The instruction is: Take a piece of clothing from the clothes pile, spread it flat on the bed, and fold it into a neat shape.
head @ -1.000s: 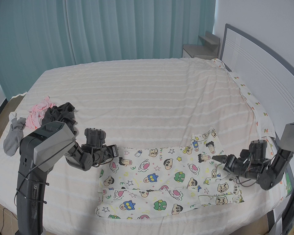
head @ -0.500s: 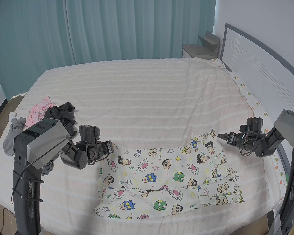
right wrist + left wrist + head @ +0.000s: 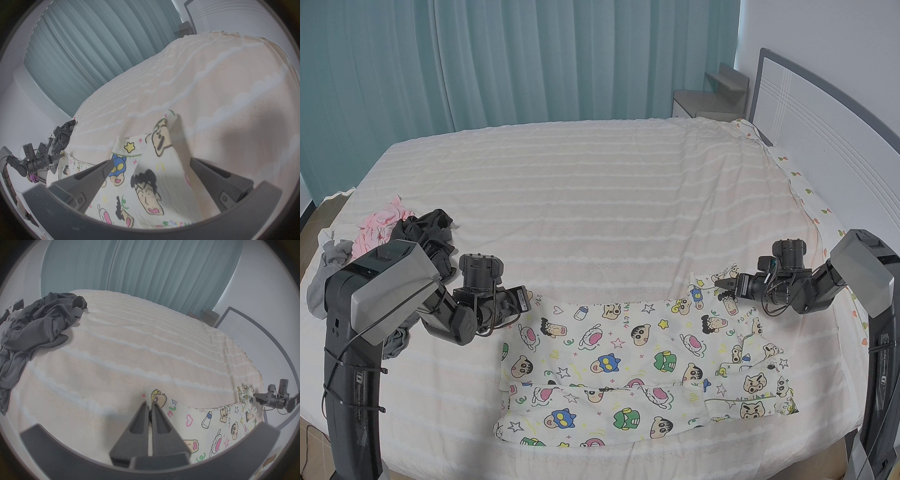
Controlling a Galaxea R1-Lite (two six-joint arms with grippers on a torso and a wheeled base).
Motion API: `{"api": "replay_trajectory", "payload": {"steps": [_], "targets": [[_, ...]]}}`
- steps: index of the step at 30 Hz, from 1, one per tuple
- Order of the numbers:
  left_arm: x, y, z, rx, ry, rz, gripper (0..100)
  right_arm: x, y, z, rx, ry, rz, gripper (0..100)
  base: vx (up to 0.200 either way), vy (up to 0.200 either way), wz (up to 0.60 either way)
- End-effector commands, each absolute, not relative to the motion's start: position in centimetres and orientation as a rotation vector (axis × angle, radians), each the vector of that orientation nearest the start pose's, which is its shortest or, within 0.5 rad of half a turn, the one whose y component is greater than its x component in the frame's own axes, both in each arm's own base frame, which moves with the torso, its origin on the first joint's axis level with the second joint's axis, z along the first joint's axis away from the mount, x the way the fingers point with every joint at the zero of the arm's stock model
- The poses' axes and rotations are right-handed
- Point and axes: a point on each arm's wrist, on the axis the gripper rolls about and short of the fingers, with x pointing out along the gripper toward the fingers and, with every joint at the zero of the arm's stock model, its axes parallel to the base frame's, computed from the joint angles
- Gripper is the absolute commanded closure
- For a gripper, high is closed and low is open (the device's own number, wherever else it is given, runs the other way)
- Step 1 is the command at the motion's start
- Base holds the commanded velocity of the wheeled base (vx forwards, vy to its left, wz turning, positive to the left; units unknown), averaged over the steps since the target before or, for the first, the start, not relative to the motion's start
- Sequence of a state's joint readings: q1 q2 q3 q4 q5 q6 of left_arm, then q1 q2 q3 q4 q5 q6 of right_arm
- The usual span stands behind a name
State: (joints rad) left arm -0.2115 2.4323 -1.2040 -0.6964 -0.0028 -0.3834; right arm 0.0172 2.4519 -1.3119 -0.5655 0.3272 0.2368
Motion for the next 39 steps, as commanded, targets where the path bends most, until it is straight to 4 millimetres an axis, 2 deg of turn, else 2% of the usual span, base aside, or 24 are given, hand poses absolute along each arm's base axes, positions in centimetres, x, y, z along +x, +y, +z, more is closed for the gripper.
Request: {"api": "replay_trajectory", "payload": {"steps": [1, 6, 7, 19, 30, 39], "targets": [[43.5, -9.4, 0.6, -0.318, 0.562, -0.105, 100, 47.2, 2.5, -0.3, 0.313, 0.620, 0.284, 0, 0.000, 0.000, 0.00], [43.5, -9.4, 0.6, -0.318, 0.560, -0.106, 100, 48.2, 2.3, -0.2, 0.317, 0.662, 0.272, 0, 0.000, 0.000, 0.00], [43.5, -9.4, 0.6, -0.318, 0.560, -0.106, 100, 48.4, 2.1, -0.2, 0.320, 0.665, 0.264, 100, 0.000, 0.000, 0.00], [43.3, -9.3, 0.7, -0.318, 0.562, -0.105, 100, 47.5, -0.1, 0.5, 0.354, 0.667, 0.231, 100, 0.000, 0.000, 0.00], [42.5, -9.0, 2.5, -0.323, 0.539, -0.107, 100, 45.6, -0.7, 1.7, 0.366, 0.561, 0.317, 100, 0.000, 0.000, 0.00], [41.9, -8.9, 4.1, -0.328, 0.515, -0.112, 100, 45.4, -1.1, 2.8, 0.356, 0.491, 0.325, 100, 0.000, 0.000, 0.00]]}}
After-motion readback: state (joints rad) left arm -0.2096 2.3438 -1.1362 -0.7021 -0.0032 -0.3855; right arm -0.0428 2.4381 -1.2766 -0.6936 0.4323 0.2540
